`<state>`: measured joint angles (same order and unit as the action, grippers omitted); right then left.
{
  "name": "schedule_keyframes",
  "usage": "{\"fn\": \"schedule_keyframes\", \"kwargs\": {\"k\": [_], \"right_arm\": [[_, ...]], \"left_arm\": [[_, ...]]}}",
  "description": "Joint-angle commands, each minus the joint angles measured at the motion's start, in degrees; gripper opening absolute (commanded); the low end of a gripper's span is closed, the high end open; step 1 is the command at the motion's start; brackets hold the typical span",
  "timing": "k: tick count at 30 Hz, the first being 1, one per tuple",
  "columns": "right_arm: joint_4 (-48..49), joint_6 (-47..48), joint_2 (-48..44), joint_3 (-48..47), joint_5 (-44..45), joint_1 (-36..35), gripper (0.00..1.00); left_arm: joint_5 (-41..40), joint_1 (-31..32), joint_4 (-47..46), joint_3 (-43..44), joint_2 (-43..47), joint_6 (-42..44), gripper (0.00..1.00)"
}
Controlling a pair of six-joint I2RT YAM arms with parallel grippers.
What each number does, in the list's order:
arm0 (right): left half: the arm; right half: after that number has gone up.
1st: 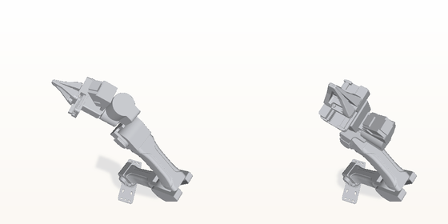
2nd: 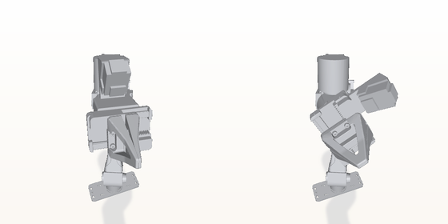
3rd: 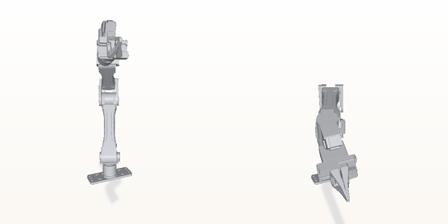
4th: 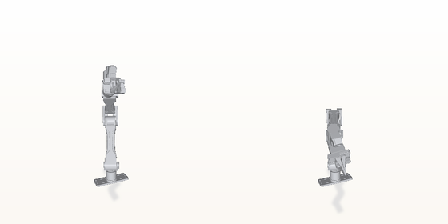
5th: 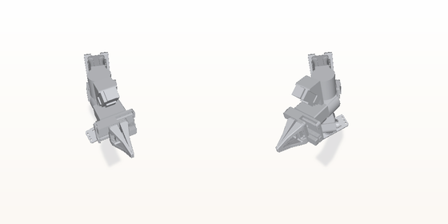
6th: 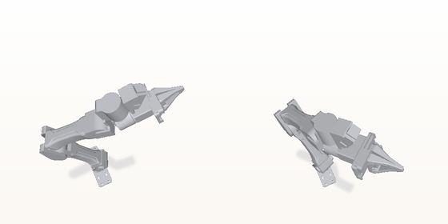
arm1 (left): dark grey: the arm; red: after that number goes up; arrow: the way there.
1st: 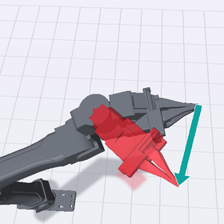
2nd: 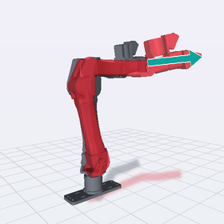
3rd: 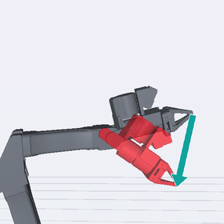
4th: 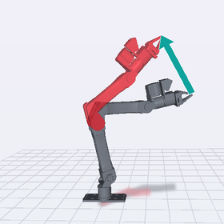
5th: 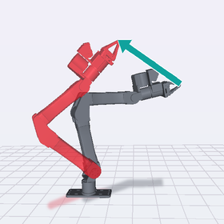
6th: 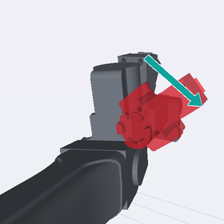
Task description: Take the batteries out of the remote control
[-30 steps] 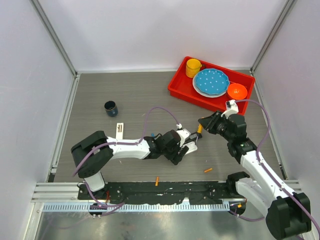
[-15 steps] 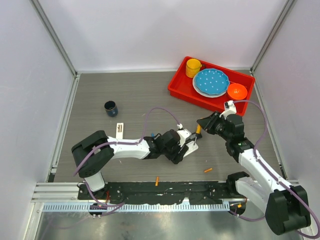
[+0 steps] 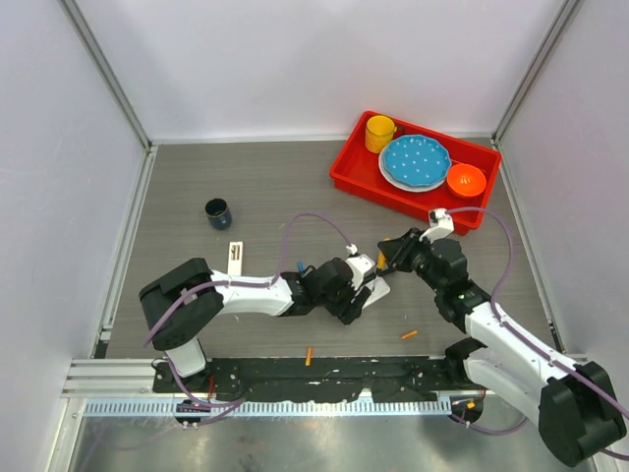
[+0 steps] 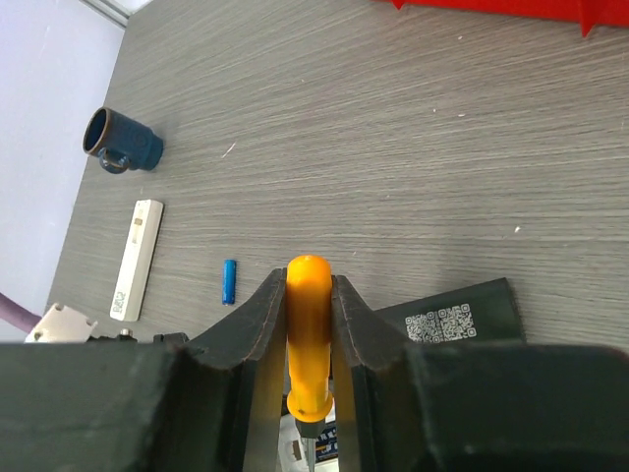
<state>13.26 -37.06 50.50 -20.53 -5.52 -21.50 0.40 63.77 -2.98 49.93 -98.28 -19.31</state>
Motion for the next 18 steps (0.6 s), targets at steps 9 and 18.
{"fn": "schedule_keyframes", "kwargs": {"k": [9,18], "right_arm": [[13.46,1.9,-3.92,6.56,24.94,-13.04,0.01],[8.64,1.11,-5.58,2.61,22.4,-13.31,0.01]], "left_arm": [[0.83,0.3,5.53,-5.9,-0.69,-1.96,0.57],[-3.3,-0.22,10.62,-0.91,7.39,-1.87,0.77]]}}
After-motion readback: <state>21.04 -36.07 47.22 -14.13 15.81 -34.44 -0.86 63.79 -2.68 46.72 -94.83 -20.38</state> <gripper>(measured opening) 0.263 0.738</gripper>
